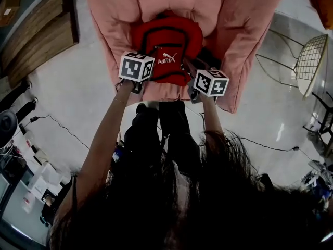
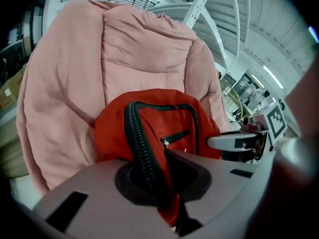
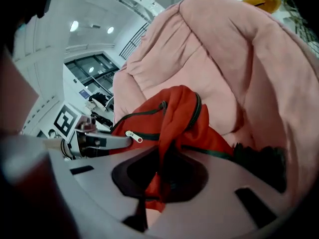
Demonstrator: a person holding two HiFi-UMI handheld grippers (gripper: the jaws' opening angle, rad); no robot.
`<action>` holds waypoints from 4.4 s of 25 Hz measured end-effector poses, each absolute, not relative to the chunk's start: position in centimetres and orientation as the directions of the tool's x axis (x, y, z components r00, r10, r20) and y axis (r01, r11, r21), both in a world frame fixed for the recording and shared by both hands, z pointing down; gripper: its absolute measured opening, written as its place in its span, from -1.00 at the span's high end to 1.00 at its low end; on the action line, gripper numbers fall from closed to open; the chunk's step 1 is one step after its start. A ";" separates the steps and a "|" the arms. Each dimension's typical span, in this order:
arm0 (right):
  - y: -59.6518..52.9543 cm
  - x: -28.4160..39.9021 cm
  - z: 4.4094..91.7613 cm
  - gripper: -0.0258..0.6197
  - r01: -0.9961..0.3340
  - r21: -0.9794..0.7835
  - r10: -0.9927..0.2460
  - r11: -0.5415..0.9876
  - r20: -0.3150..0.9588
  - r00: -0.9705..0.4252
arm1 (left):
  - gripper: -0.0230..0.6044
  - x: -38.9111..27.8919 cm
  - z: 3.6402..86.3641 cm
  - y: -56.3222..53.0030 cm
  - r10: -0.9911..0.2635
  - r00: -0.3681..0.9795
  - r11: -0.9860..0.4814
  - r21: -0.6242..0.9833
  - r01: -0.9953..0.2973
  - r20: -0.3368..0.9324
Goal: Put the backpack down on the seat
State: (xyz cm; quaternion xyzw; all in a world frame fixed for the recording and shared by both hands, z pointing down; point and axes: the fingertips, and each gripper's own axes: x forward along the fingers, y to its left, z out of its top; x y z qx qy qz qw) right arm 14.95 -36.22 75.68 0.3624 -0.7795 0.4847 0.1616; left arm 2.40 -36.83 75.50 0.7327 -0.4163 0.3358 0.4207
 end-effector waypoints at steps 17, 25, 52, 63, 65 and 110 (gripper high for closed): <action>-35.7 11.7 83.1 0.78 -0.760 -0.530 -0.393 0.377 0.652 -0.649 | 0.61 -1.1 82.8 -36.9 -0.346 0.302 -0.261 0.218 -0.940 0.888; -33.9 13.6 79.7 0.20 -0.817 -0.496 -0.453 0.295 0.680 -0.576 | -0.02 -0.9 79.2 -34.8 -0.392 0.348 -0.343 0.216 -0.914 0.852; -13.4 5.3 49.3 0.53 -0.789 -0.486 -0.732 0.376 0.366 -0.575 | 0.17 -10.8 50.4 -12.4 -0.629 0.651 -0.390 0.553 -0.737 0.424; -4.3 1.7 45.7 0.64 -0.787 -0.445 -0.717 0.428 0.363 -0.595 | 0.54 -13.1 48.2 -4.2 -0.634 0.651 -0.414 0.528 -0.742 0.418; -3.2 1.9 45.5 0.65 -0.790 -0.442 -0.717 0.424 0.370 -0.591 | 0.54 -12.6 48.2 -3.3 -0.632 0.657 -0.412 0.541 -0.734 0.411; 26.6 10.5 43.7 0.70 -0.721 -0.447 -0.688 0.529 0.272 -0.673 | 0.54 -0.4 45.8 26.6 -0.639 0.646 -0.493 0.423 -0.760 0.416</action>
